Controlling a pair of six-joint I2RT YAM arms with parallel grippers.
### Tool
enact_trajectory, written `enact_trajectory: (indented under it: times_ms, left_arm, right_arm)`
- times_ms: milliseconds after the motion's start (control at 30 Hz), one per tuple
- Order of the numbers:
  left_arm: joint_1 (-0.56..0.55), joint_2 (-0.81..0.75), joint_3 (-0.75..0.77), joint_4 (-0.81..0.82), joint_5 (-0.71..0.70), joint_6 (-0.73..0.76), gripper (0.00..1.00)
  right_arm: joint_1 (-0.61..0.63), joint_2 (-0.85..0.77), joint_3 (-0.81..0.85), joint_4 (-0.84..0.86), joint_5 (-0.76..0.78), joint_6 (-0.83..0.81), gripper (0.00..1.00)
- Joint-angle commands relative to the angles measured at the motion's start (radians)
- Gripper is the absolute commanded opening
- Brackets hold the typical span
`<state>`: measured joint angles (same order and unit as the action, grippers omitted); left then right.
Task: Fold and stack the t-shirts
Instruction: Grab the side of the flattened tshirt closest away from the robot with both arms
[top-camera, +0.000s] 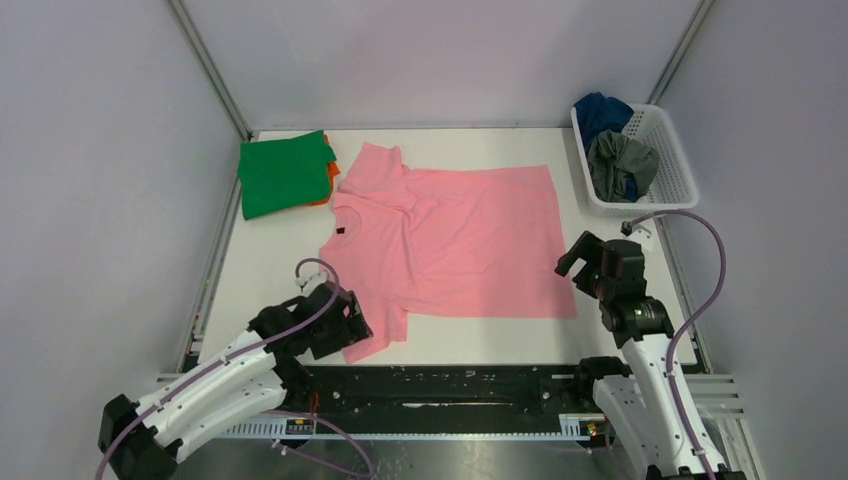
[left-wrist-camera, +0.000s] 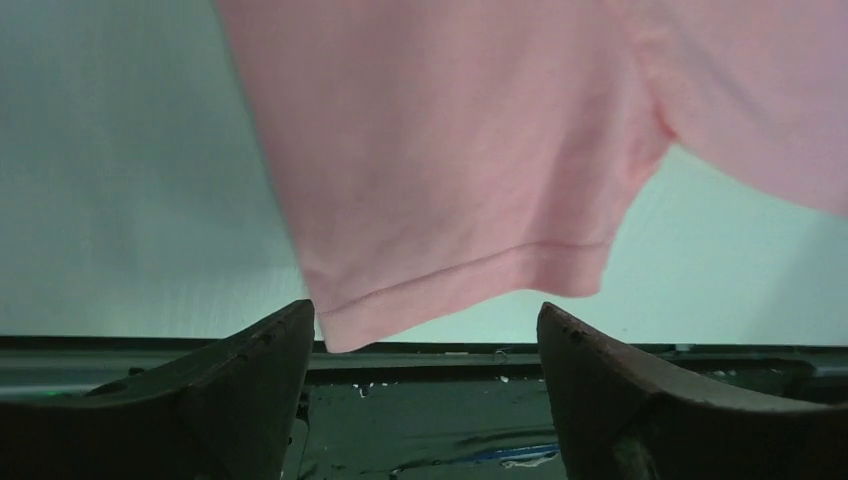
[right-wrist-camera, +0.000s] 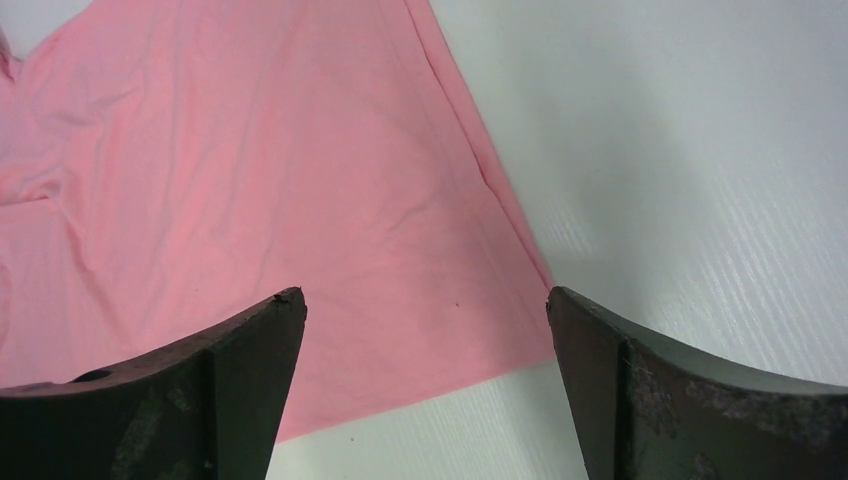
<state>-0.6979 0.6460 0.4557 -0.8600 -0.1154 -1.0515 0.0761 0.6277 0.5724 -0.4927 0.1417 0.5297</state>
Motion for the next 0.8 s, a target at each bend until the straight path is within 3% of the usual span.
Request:
enact_trajectory:
  times_ms: [0, 300, 433, 500, 600, 633, 767]
  left_arm:
    - [-0.103, 0.112, -0.018, 0.002, -0.105, -0.233, 0.80]
    - [-0.177, 0.244, -0.038, 0.040, -0.126, -0.304, 0.53]
    - [-0.195, 0.271, -0.051, 0.059, -0.105, -0.334, 0.51]
    - [-0.198, 0.302, -0.061, 0.085, -0.084, -0.332, 0.41]
    - [-0.200, 0.341, -0.050, 0.102, -0.066, -0.319, 0.04]
    - [-0.202, 0.344, -0.035, 0.091, -0.071, -0.316, 0.00]
    - [-0.217, 0.310, 0.022, 0.013, -0.099, -0.304, 0.00]
  right_arm:
    - [0.002, 0.051, 0.021, -0.015, 0.026, 0.000, 1.00]
    - [0.002, 0.115, 0.023, -0.018, 0.052, -0.005, 1.00]
    - [0.003, 0.135, 0.024, -0.018, 0.074, -0.010, 1.00]
    - [0.003, 0.146, 0.026, -0.017, 0.081, -0.010, 1.00]
    - [0.002, 0.164, 0.028, -0.018, 0.094, -0.001, 0.99]
    - [0.002, 0.171, 0.028, -0.019, 0.094, 0.007, 0.99]
    - [0.003, 0.196, 0.034, -0.055, 0.046, 0.041, 0.99]
